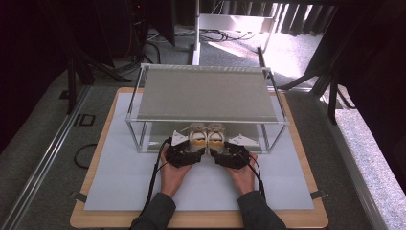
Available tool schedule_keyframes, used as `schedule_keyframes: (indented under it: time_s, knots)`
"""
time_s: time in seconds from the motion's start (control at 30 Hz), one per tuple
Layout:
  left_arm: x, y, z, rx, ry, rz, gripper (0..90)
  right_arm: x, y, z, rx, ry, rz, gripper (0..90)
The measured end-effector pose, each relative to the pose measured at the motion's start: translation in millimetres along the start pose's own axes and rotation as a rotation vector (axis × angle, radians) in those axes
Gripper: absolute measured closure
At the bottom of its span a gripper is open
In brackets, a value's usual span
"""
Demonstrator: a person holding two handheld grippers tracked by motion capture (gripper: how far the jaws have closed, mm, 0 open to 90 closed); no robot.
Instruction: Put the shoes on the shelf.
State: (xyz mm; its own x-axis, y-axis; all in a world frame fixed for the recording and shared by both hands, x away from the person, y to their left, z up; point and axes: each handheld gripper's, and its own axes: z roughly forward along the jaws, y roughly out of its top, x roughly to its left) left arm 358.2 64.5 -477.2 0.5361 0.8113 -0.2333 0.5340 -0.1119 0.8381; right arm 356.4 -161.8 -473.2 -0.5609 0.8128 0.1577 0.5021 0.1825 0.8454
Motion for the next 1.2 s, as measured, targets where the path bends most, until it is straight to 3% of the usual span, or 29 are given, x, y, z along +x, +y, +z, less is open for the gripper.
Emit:
schedule_keyframes:
  time_s: [0.27, 0.6, 1.2]
  knots:
    - [1.9, 9.5, 5.8, 0.007, 0.011, 0.006, 23.3, -6.0, 8.2, 3.7, -0.005, -0.007, -0.004, 30.2]
    - [7.7, 17.5, 19.4, 0.013, 0.025, -0.028, 23.4, -12.4, 14.2, 14.4, 0.004, -0.028, -0.014, 31.0]
    - [10.1, 17.4, 31.1, 0.005, 0.061, -0.044, 23.5, -12.9, 13.7, 20.9, 0.025, -0.054, -0.036, 32.2]
